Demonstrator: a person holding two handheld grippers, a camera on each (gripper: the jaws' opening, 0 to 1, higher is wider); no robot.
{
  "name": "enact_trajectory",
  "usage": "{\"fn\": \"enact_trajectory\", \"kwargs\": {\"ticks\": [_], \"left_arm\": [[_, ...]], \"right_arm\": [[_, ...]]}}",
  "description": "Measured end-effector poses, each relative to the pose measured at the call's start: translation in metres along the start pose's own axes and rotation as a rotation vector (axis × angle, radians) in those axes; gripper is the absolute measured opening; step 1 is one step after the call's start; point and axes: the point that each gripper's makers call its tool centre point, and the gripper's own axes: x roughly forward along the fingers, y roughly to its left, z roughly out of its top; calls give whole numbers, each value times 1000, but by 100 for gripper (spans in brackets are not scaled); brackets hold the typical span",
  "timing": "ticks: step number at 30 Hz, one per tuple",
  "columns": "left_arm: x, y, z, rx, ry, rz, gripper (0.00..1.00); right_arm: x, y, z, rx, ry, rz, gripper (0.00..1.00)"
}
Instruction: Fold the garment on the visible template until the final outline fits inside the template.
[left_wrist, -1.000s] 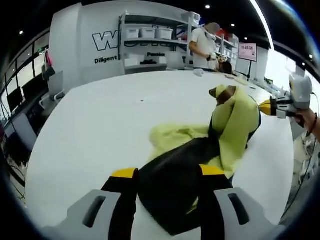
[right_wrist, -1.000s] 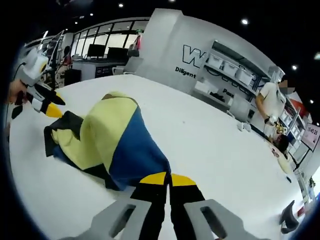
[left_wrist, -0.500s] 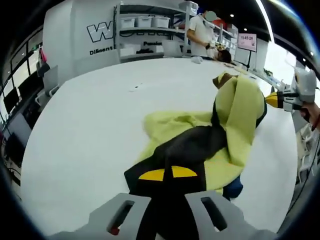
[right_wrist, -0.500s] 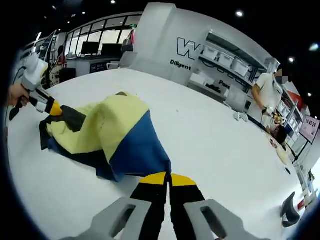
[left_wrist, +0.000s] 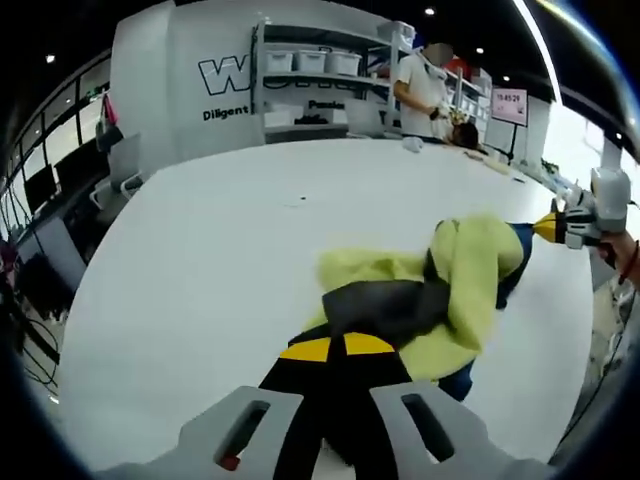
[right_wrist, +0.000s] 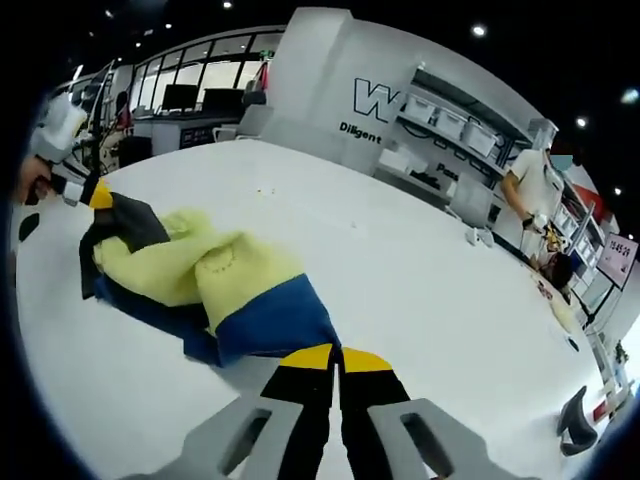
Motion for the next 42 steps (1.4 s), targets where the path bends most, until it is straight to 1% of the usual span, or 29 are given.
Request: {"fn": "enact_trajectory", "kwargs": {"ticks": [4, 6, 8, 12, 14, 15, 19, 20, 21, 26, 29, 33, 35, 37, 38, 39, 42], "left_arm": [[-21, 19, 5, -16, -27, 52, 5], [-30, 26, 2, -18, -22, 78, 5], [-39, 30, -2, -13, -20, 105, 5], [-53, 33, -4, -16, -23, 127, 5], [-59, 34, -4, -12, -23, 139, 5], [-65, 37, -5, -5, -25, 157, 5], [-80, 45, -8, -11, -28, 185, 5], [-89, 51, -8, -22, -35, 211, 5], [-91, 53, -8, -21, -37, 215, 5], [-121, 76, -3, -46, -65, 285, 5], [-132, 83, -2, -53, -73, 304, 5], [-141, 89, 0, -53, -78, 323, 5], [-143, 90, -3, -68, -63, 338, 5], [-142, 91, -17, -57, -2, 347, 5], [-140, 90, -28, -55, 44, 346, 5], [-139, 89, -34, -54, 65, 345, 5], [-135, 90, -50, -61, 87, 344, 5]], "right_arm": [[-4, -1, 8, -12, -16, -1, 0], [-7, -1, 13, -19, -29, -1, 0], [-9, 1, 16, -20, -38, 3, 0], [-14, 4, 18, -24, -43, 14, 0], [-16, 6, 18, 1, -47, 31, 0], [-18, 6, 20, 15, -53, 35, 0], [-26, 10, 21, 23, -63, 52, 0], [-28, 11, 22, 21, -67, 60, 0], [-29, 11, 22, 18, -68, 59, 0], [-39, 9, 25, 6, -79, 60, 0], [-44, 7, 31, 5, -98, 58, 0], [-49, 8, 41, 22, -128, 64, 0], [-50, 11, 44, 30, -138, 76, 0], [-50, 17, 40, 30, -116, 100, 0], [-50, 21, 36, 30, -101, 111, 0], [-50, 24, 32, 29, -89, 118, 0], [-50, 33, 17, 18, -55, 144, 0]]}}
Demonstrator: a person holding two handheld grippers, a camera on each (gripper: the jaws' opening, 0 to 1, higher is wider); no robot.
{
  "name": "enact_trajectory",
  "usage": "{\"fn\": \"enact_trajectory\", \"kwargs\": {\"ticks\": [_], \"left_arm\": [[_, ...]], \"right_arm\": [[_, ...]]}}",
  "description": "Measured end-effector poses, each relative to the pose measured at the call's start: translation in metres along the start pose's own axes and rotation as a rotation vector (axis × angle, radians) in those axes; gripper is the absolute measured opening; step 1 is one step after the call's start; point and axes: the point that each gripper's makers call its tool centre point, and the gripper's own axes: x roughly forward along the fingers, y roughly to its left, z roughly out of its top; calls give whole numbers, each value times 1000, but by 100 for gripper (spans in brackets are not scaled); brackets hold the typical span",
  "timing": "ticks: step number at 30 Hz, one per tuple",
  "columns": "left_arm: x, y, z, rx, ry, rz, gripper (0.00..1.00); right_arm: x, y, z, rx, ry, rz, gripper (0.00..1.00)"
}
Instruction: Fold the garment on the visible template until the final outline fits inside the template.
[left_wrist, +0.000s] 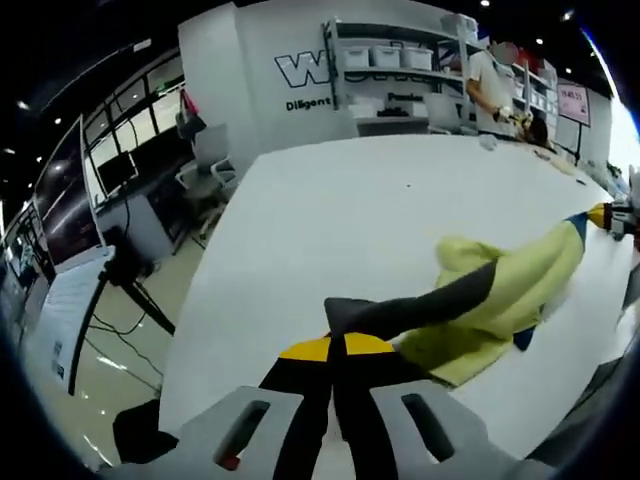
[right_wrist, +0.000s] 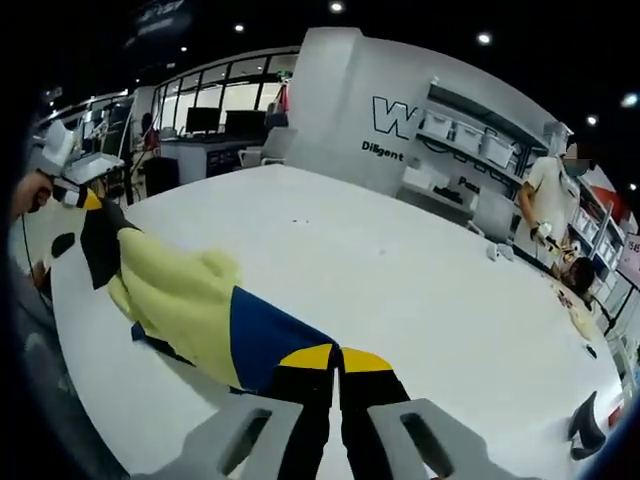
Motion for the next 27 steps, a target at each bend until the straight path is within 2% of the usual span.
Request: {"fn": "enact_trajectory", "kwargs": {"ticks": [3, 6, 7, 11, 15, 19, 20, 22, 27], "left_arm": [[3, 3, -19, 0, 45, 10, 5], [4, 1, -31, 12, 70, 1, 5], [4, 0, -33, 15, 75, -1, 5], [5, -2, -56, 5, 145, -7, 5], [6, -4, -68, -1, 184, -10, 5], [7, -5, -73, -1, 198, -13, 5], [8, -7, -81, -1, 220, -14, 5], [8, -7, -85, -4, 229, -15, 5], [6, -8, -92, -22, 249, -15, 5]], "right_arm": [[-3, 12, -15, -7, 32, 50, 0], [-6, 21, -37, 22, 105, 86, 0], [-6, 23, -41, 23, 110, 91, 0], [-9, 35, -67, 19, 186, 131, 0], [-11, 42, -83, 20, 238, 157, 0], [-11, 44, -90, 30, 246, 164, 0], [-10, 48, -98, 57, 254, 181, 0], [-9, 52, -109, 70, 282, 197, 0], [-9, 58, -119, 73, 308, 212, 0]]}}
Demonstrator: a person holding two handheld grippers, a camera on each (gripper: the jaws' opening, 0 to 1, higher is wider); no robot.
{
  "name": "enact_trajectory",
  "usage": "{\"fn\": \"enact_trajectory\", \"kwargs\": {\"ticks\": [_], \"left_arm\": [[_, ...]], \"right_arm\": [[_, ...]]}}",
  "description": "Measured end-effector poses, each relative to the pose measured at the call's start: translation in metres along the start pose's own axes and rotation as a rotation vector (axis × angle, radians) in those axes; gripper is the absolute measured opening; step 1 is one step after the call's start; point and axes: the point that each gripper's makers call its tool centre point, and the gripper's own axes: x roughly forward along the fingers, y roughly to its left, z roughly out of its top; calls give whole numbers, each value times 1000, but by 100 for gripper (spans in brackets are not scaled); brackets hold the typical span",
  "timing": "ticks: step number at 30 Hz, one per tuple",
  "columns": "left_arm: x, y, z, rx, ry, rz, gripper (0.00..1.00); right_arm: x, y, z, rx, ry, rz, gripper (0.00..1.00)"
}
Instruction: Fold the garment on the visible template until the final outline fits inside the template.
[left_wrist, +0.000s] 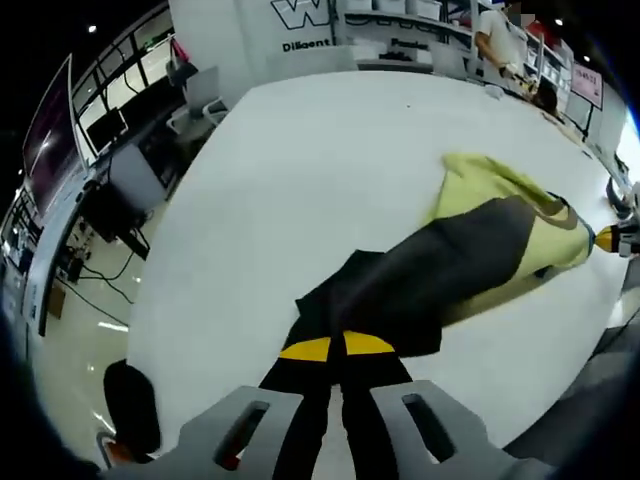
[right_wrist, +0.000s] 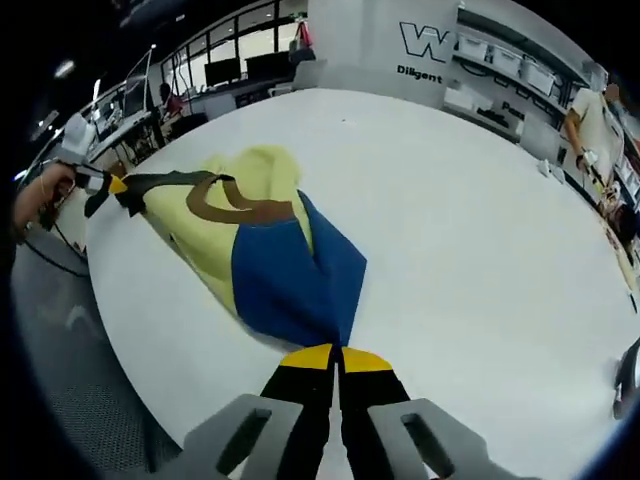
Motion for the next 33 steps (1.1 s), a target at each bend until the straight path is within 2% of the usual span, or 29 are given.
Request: {"fn": "enact_trajectory", "kwargs": {"ticks": [6, 8, 10, 12, 14, 18, 22, 26, 33], "left_arm": [[0, -2, -4, 21, 3, -1, 6], [-2, 4, -2, 72, 2, 36, 13], [-6, 10, 3, 124, -13, 82, 21], [-11, 10, 9, 95, -40, 77, 23], [-15, 7, 17, 71, -73, 55, 25], [-20, -1, 32, 71, -122, 24, 31], [-21, -12, 50, 75, -166, -8, 33], [-17, -26, 66, 100, -203, -53, 38], [0, -48, 78, 191, -200, -139, 49]], "right_arm": [[2, 3, -3, 35, 7, 12, 0], [-1, 1, 2, 29, -13, -2, 0], [-8, 2, 15, 52, -79, 11, 0], [-16, 4, 30, 62, -142, 30, 7], [-22, 5, 39, 49, -172, 40, 13], [-30, 15, 60, 1, -236, 83, 14], [-24, 19, 68, -31, -234, 96, 17], [-15, 21, 66, -39, -208, 111, 18], [-3, 21, 60, -22, -175, 131, 19]]}}
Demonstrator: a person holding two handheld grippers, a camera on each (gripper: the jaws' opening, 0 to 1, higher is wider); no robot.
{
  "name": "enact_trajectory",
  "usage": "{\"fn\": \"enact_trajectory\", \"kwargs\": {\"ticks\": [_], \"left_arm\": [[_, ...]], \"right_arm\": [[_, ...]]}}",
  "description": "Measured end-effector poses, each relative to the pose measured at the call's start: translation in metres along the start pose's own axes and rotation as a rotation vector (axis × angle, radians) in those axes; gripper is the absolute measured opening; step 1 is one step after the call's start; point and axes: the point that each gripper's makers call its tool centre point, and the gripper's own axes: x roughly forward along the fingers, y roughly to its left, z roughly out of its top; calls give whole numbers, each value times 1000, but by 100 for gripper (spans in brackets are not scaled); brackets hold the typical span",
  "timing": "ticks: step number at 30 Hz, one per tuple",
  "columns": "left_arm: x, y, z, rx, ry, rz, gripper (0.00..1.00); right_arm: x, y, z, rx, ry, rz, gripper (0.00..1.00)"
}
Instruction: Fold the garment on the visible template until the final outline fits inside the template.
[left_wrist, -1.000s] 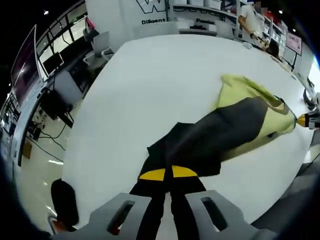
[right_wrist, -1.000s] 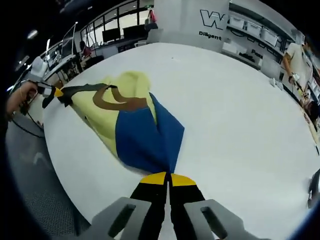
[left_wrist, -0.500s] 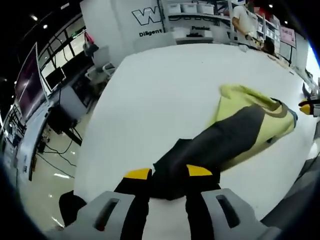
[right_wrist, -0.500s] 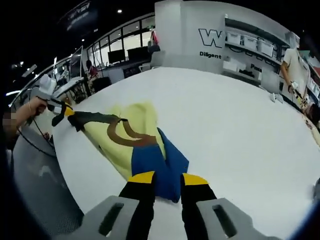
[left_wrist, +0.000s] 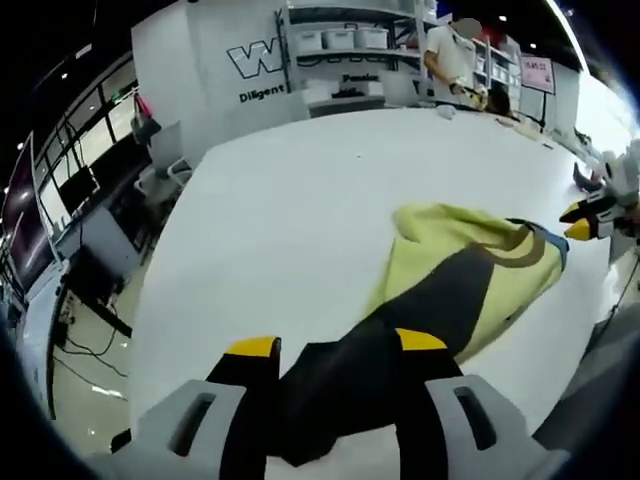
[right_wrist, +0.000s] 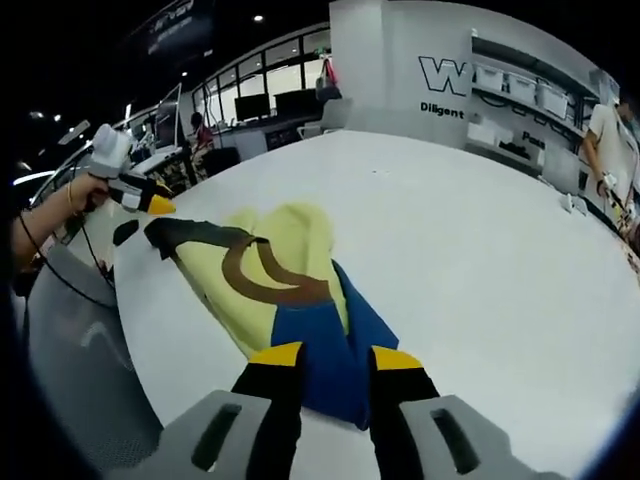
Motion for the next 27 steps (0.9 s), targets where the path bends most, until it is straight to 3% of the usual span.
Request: {"fn": "enact_trajectory", "kwargs": {"ticks": [5, 9, 14, 17, 20, 24, 27], "left_arm": [[17, -14, 6, 82, -1, -75, 53], [27, -32, 7, 72, 4, -184, 50], [44, -36, 2, 120, 45, -219, 49], [51, -41, -1, 131, 62, -265, 42], [55, -50, -4, 89, 85, -315, 30], [59, -52, -4, 98, 84, -314, 14], [62, -52, -12, 129, 116, -304, 5]], "right_arm": [[2, 1, -5, 6, 17, 13, 20], [6, 0, -11, 25, 36, 23, 22], [8, 1, -18, 24, 63, 28, 25], [9, 1, -20, 31, 70, 33, 22], [10, 1, -23, 35, 79, 35, 20], [11, 1, -25, 41, 83, 32, 19], [10, 0, -26, 39, 83, 26, 14]]}}
